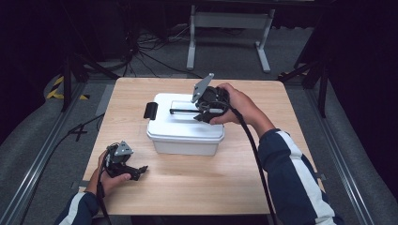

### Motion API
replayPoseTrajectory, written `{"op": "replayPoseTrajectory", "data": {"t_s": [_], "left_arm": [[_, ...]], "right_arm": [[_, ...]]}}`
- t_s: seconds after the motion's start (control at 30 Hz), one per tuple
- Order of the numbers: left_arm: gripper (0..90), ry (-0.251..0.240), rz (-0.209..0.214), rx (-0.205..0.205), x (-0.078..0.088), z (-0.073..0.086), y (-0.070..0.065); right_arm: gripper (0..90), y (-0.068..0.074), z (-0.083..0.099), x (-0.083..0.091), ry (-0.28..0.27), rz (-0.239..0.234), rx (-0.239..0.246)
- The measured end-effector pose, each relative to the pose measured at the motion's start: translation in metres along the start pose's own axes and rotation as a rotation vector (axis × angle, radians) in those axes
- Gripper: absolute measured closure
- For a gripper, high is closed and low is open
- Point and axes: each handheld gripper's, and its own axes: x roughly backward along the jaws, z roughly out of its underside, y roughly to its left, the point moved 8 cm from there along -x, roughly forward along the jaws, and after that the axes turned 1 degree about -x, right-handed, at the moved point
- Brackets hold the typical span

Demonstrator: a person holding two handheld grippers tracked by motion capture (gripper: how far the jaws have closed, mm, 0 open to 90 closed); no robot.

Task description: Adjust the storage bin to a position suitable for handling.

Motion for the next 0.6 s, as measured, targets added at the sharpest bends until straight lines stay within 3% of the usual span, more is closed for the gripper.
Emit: {"op": "replayPoseTrajectory", "data": {"t_s": [0.1,0.23,0.4,0.6], "left_arm": [[0.3,0.000,-0.001,-0.003,0.000,0.000,0.000],[0.3,-0.001,-0.001,-0.003,0.000,0.000,0.000],[0.3,0.001,0.000,0.000,0.000,0.000,0.000],[0.3,0.000,-0.001,-0.004,0.000,0.000,0.000]], "right_arm": [[62.9,0.001,-0.004,-0.006,0.020,-0.009,0.014],[71.2,0.002,-0.010,-0.015,0.006,-0.008,0.033],[81.6,0.001,-0.013,-0.020,0.015,0.024,0.044],[84.0,-0.003,-0.013,-0.019,0.002,0.034,0.065]]}}
